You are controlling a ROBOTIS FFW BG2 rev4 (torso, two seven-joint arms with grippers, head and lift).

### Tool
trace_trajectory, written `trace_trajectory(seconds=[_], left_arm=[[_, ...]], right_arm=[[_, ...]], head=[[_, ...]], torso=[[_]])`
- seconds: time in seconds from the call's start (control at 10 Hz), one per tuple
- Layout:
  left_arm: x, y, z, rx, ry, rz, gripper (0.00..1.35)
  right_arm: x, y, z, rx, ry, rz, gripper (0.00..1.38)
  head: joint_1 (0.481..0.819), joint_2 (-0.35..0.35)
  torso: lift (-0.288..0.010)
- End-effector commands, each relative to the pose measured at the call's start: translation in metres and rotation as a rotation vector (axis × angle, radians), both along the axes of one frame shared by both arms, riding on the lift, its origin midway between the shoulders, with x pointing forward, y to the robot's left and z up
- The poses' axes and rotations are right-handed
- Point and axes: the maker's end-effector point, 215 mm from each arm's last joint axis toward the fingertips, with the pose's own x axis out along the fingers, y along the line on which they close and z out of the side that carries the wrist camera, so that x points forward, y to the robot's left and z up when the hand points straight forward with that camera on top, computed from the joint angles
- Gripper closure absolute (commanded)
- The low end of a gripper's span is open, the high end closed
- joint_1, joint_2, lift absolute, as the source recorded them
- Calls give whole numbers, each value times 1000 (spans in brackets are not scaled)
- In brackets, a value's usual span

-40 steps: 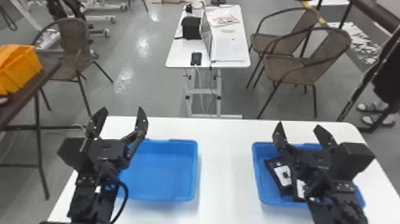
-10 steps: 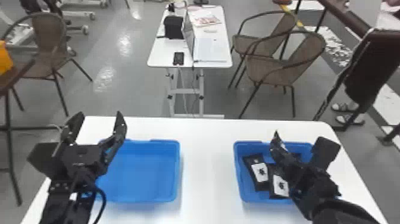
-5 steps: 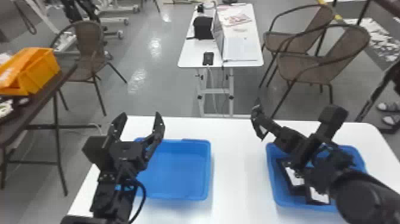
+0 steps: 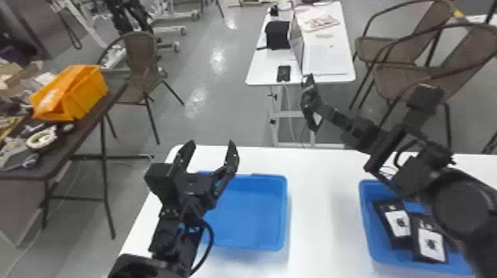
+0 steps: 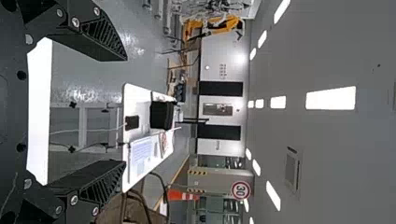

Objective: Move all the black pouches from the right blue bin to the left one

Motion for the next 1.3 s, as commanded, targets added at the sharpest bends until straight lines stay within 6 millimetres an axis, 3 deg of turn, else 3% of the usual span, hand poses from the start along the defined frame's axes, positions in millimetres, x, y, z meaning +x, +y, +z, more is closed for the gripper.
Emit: trace_trajectory(seconds=[0.0, 0.2, 0.6, 0.7, 1.2], left_arm=[[4, -11, -2, 8, 14, -41, 245], [11, -32, -4, 1, 39, -115, 245], [17, -46, -4, -12, 36, -149, 245], [17, -44, -3, -15, 32, -145, 245], [22, -29, 4, -7, -8, -94, 243]], right_arm=[[14, 24, 14, 35, -43, 50, 1214], [15, 59, 37, 62, -95, 140, 1214], [-39, 153, 57, 176, -55, 390, 1214], [-51, 165, 53, 181, -37, 428, 1214], [-62, 171, 33, 190, 45, 455, 1214]], head=[[664, 211], [645, 221], [624, 280], [624, 291], [639, 346]], torso=[[10], [10], [10], [10], [10]])
